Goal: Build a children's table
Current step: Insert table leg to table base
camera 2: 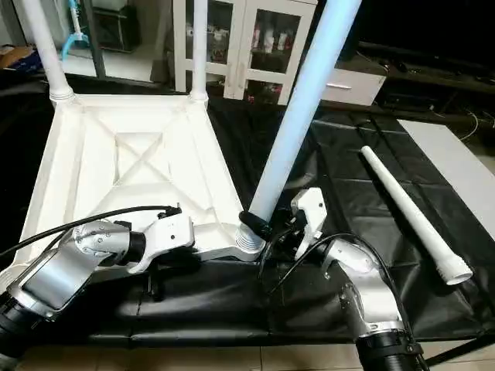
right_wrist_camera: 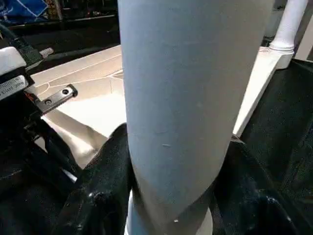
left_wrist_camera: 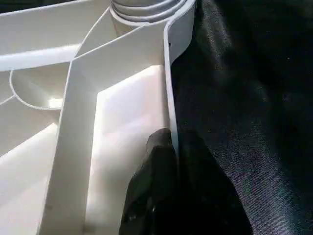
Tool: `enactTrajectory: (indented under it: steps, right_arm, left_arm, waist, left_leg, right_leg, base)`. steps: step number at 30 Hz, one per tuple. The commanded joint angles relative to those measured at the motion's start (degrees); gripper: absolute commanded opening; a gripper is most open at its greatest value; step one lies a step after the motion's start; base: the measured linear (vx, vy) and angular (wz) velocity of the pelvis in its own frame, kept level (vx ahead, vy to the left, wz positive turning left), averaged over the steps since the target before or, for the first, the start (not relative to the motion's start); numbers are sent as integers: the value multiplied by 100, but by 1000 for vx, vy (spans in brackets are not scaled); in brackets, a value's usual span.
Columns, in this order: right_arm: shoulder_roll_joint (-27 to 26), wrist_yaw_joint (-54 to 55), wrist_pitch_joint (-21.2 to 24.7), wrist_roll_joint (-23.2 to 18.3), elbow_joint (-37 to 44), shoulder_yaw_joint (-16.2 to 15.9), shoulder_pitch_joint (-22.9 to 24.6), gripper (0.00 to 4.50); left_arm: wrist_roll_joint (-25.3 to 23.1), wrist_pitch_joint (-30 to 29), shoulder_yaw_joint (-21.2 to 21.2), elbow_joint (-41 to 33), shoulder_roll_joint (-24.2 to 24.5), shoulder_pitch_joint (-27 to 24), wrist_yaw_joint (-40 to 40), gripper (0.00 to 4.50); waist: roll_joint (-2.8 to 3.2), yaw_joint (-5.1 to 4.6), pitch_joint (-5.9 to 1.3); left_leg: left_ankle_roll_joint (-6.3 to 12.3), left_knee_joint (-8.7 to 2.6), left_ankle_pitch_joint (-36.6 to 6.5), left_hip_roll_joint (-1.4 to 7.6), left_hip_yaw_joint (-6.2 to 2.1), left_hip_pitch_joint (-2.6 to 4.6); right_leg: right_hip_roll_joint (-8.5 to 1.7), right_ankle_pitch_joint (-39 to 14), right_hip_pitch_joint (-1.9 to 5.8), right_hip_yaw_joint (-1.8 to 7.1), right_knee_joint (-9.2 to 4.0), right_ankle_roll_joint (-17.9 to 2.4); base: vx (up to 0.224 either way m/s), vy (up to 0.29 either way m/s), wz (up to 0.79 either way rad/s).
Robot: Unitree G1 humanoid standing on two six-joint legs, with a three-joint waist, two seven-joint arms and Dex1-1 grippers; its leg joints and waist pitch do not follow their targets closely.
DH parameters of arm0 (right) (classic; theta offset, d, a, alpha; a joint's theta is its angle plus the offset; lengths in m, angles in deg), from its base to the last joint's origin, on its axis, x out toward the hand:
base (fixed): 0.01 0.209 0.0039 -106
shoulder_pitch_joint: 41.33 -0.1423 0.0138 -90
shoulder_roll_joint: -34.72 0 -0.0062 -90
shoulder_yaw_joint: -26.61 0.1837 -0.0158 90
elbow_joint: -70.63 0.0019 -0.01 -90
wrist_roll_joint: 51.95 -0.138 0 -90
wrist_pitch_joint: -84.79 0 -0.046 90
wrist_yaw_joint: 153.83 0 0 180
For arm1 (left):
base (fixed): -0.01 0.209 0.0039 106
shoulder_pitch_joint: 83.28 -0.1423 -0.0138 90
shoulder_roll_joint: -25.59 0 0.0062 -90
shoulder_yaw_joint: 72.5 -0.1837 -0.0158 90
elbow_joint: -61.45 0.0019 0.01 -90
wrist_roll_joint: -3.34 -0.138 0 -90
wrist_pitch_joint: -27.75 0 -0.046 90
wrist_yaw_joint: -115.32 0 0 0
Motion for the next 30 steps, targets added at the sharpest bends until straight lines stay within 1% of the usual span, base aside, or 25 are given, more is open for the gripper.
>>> enactTrajectory:
  steps: [1,5,6,9,14,17,18,19,20,21,22,23,24,25,26,27,28,29,30]
  right_arm:
    - [156,82,301,346,-531,-126,248,186]
    - [157,56,349,271,-533,-108,231,186]
    - [152,56,373,240,-532,-99,230,186]
    - [138,55,420,183,-532,-71,226,186]
    - [109,143,397,243,-570,-37,170,186]
    - [39,560,328,411,-793,53,18,186]
    - [10,741,274,476,-910,103,-53,186]
    - [-16,972,206,566,-1056,155,-142,186]
    - [-49,1247,162,649,-1224,223,-250,186]
    - [-52,1275,159,657,-1242,230,-261,185]
    - [-113,1740,107,765,-1498,346,-445,185]
    - [-153,2079,88,843,-1686,413,-586,185]
    - [-185,2385,50,924,-1868,463,-719,185]
    - [-185,2385,50,924,-1868,463,-719,185]
    - [-200,3043,-67,1214,-2168,465,-946,185]
    - [-222,3211,-82,1248,-2245,486,-1007,185]
    - [-234,3298,-90,1266,-2284,497,-1038,185]
    - [-256,3511,-106,1314,-2381,515,-1112,185]
    - [-326,3884,-35,1357,-2547,549,-1222,185]
  left_arm:
    - [67,245,99,-1,-71,84,66,0]
    - [60,237,99,1,-72,87,53,0]
    - [58,234,103,-3,-72,84,49,0]
    - [62,221,115,-7,-71,78,39,0]
    - [64,126,158,-15,-85,76,100,0]
    - [88,-58,266,-3,-177,108,254,0]
    - [96,-129,298,0,-215,127,303,0]
    - [98,-212,348,10,-279,156,397,0]
    - [98,-305,400,14,-348,190,497,0]
    - [98,-314,405,15,-356,194,508,0]
    - [95,-476,475,2,-468,252,655,0]
    - [105,-618,510,-24,-548,298,728,0]
    - [116,-749,549,-45,-636,347,808,0]
    - [116,-749,549,-45,-636,347,808,0]
    - [49,-1016,609,-62,-817,462,1049,0]
    - [2,-1112,627,-57,-881,506,1153,0]
    - [-22,-1162,637,-54,-914,529,1207,0]
    - [-89,-1304,668,-36,-1012,591,1367,0]
    - [-165,-1582,746,25,-1214,724,1629,0]
  waist:
    - [71,-77,-126]
    - [73,-97,-124]
    - [88,-99,-116]
    - [77,-107,-113]
    - [82,-123,-105]
    - [85,-143,-92]
    - [95,-170,-84]
    - [115,-212,-68]
    - [135,-231,-61]
    - [167,-277,-46]
    - [189,-314,-51]
    - [199,-331,-35]
    - [216,-378,-20]
    - [233,-385,-29]
    - [231,-384,-21]
    - [215,-400,-1]
    - [203,-412,-8]
    - [200,-414,-14]
    - [202,-433,15]
  left_leg:
    - [-184,-514,-3187,94,-73,140]
    - [-186,-507,-3264,92,-82,154]
    - [-189,-509,-3298,91,-85,155]
    - [-187,-509,-3342,90,-88,155]
    - [-202,-510,-3432,91,-102,165]
    - [-216,-516,-3496,87,-112,166]
    - [-236,-532,-3559,88,-130,158]
    - [-271,-554,-3696,92,-155,155]
    - [-292,-574,-3800,99,-173,163]
    - [-305,-615,-4061,116,-205,189]
    - [-324,-689,-4204,156,-228,170]
    - [-304,-720,-4238,156,-223,155]
    - [-343,-775,-4411,175,-229,155]
    - [-364,-798,-4457,191,-223,158]
    - [-355,-830,-4449,200,-186,167]
    - [-346,-817,-4373,179,-143,194]
    - [-306,-714,-4199,138,-117,273]
    - [-290,-683,-4097,127,-123,282]
    - [-264,-720,-4037,152,-134,219]
  right_leg:
    - [-256,-3934,-10,83,-612,-218]
    - [-259,-4013,-24,76,-630,-195]
    - [-258,-4026,-29,75,-634,-193]
    - [-256,-4066,-33,70,-643,-177]
    - [-260,-4155,-42,55,-657,-160]
    - [-263,-4206,-39,32,-670,-160]
    - [-263,-4234,-24,4,-676,-155]
    - [-258,-4239,-9,-45,-681,-157]
    - [-247,-4194,10,-84,-691,-165]
    - [-225,-4014,51,-187,-708,-206]
    - [-240,-3705,159,-247,-647,-271]
    - [-252,-3619,181,-269,-660,-310]
    - [-255,-3540,227,-345,-652,-329]
    - [-262,-3435,265,-356,-614,-342]
    - [-272,-3308,279,-341,-608,-380]
    - [-281,-3432,228,-347,-656,-380]
    - [-319,-3726,181,-390,-776,-303]
    - [-344,-3837,194,-422,-816,-258]
    - [-333,-3881,277,-514,-829,-172]
  base:
    - [0,0,0]
    - [0,0,0]
    - [0,0,0]
    - [0,0,0]
    - [0,0,0]
    - [0,0,0]
    - [0,0,0]
    - [0,0,0]
    - [0,0,0]
    - [0,0,0]
    - [0,0,0]
    - [0,0,0]
    - [-52,15,-6]
    - [-52,15,-6]
    - [0,0,0]
    - [0,0,0]
    - [0,0,0]
    - [0,0,0]
    - [0,0,0]
